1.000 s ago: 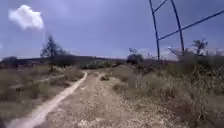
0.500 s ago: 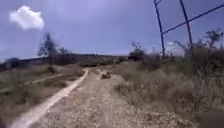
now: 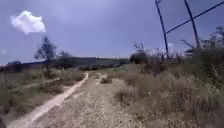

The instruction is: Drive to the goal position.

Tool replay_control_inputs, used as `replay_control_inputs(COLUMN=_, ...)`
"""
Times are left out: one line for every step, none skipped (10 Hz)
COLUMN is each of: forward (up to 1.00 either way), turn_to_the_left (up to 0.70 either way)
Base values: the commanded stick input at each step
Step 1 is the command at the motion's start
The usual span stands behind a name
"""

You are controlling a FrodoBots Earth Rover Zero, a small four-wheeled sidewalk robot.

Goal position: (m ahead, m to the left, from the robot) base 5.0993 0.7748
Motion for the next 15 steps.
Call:
replay_control_inputs(forward=0.70, turn_to_the_left=0.00)
replay_control_inputs(forward=0.70, turn_to_the_left=0.00)
replay_control_inputs(forward=0.70, turn_to_the_left=0.00)
replay_control_inputs(forward=0.70, turn_to_the_left=0.00)
replay_control_inputs(forward=0.70, turn_to_the_left=0.00)
replay_control_inputs(forward=0.70, turn_to_the_left=0.00)
replay_control_inputs(forward=0.70, turn_to_the_left=0.00)
replay_control_inputs(forward=0.70, turn_to_the_left=0.00)
replay_control_inputs(forward=0.70, turn_to_the_left=0.00)
replay_control_inputs(forward=0.70, turn_to_the_left=0.00)
replay_control_inputs(forward=0.70, turn_to_the_left=0.00)
replay_control_inputs(forward=0.70, turn_to_the_left=0.00)
replay_control_inputs(forward=0.70, turn_to_the_left=0.00)
replay_control_inputs(forward=0.70, turn_to_the_left=0.00)
replay_control_inputs(forward=0.70, turn_to_the_left=0.00)
